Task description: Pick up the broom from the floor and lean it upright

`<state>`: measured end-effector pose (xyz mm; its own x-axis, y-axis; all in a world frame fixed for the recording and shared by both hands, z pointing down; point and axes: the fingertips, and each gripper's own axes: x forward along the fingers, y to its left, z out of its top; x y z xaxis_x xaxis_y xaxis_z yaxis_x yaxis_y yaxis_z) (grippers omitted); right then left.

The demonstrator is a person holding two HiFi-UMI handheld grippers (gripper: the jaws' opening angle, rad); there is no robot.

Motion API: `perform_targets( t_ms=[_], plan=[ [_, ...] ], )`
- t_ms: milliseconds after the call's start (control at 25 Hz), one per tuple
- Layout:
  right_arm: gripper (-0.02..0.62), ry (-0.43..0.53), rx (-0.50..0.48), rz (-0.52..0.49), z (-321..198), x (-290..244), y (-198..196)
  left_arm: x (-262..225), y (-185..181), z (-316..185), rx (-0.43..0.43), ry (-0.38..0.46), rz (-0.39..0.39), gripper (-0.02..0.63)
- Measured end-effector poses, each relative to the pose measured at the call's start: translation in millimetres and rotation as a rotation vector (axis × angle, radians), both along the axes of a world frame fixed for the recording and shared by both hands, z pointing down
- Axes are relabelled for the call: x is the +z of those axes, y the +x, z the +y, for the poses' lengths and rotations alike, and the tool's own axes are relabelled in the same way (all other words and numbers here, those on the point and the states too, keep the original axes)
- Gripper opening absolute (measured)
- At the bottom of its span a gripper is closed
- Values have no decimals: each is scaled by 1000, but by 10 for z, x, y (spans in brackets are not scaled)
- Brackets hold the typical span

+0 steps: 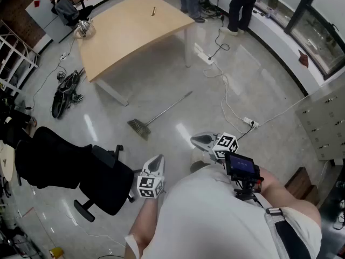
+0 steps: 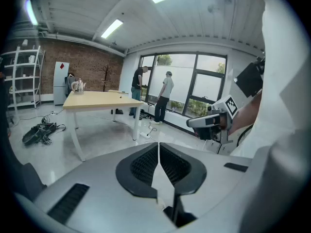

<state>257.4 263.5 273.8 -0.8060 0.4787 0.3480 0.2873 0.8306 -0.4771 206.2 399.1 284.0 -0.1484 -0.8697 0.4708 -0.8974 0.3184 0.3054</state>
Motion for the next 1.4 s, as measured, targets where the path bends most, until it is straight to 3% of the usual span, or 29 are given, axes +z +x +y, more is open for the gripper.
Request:
perform_targets(
  t_ms=[240, 480, 680, 1080, 1280, 1400],
  plan=[
    [15, 41, -39, -53, -691, -72, -736, -27, -800, -675, -30, 20, -57, 17],
    [15, 37, -20, -38, -1110, -70, -979, -116, -1138, -972, -22, 13, -72, 17],
    [15, 24, 18, 2, -1299, 51, -1095, -25, -1341, -1122, 21, -8, -37, 17],
    [15, 88, 170, 78, -1756, 287, -1593, 361, -2131, -1590, 226, -10, 15, 17],
    [15, 118, 306, 137, -1888, 432, -1768, 642, -2539, -1770, 378, -38, 40, 17],
    [15, 129, 323, 135, -2008, 517, -1991, 693, -2834, -1939, 412, -53, 22, 17]
  ],
)
